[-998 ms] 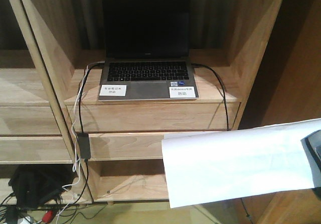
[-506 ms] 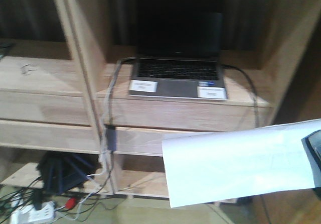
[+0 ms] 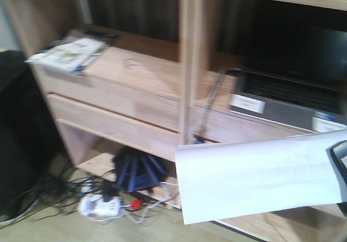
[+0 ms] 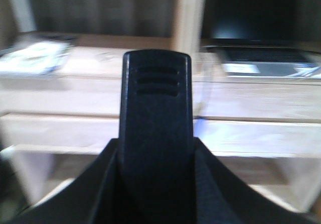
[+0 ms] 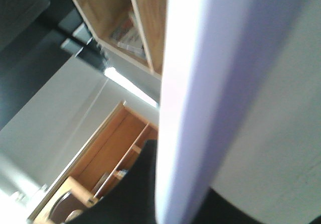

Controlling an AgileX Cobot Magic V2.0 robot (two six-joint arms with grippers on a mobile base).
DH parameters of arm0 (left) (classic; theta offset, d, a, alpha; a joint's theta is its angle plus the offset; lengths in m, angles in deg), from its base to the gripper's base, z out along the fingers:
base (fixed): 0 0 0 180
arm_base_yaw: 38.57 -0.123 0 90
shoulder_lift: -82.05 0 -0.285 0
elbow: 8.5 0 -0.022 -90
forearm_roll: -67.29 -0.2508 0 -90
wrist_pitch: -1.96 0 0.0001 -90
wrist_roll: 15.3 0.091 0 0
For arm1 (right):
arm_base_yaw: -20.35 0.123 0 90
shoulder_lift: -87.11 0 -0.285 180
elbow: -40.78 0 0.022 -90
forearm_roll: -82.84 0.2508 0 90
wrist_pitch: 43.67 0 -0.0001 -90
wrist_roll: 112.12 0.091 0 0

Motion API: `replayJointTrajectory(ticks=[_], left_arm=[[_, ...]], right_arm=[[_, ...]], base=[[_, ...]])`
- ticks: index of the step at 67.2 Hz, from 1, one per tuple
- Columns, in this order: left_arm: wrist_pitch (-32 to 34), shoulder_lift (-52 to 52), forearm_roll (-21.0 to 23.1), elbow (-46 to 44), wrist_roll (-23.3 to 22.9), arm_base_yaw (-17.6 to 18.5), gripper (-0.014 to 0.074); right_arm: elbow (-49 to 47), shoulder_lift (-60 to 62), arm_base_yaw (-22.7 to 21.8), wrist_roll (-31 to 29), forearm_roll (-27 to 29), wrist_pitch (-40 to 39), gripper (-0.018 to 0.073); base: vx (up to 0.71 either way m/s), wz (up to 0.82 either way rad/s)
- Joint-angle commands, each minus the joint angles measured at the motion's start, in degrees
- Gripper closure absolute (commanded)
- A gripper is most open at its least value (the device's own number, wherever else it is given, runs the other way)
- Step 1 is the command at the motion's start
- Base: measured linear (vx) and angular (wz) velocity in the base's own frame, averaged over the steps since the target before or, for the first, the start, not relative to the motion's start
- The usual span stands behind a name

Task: Grab stapler and paper to desk for stapling
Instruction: 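Drive the base away from the shelf holding stapler and paper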

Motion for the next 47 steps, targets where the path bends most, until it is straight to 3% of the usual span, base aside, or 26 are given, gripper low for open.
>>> replayJointTrajectory(ticks=[1,47], left_arm=[[6.66,0.76,0.12,-1.66,-0.03,0.19,0.0603],[6.66,0.76,0.12,-1.66,-0.03,0.19,0.0603]], right_arm=[[1.32,-0.17,0.02,-0.47,0.90,-3.50,0.0564],[1.32,-0.17,0.02,-0.47,0.90,-3.50,0.0564]], base=[[0.06,0.69],[0.08,0.60]])
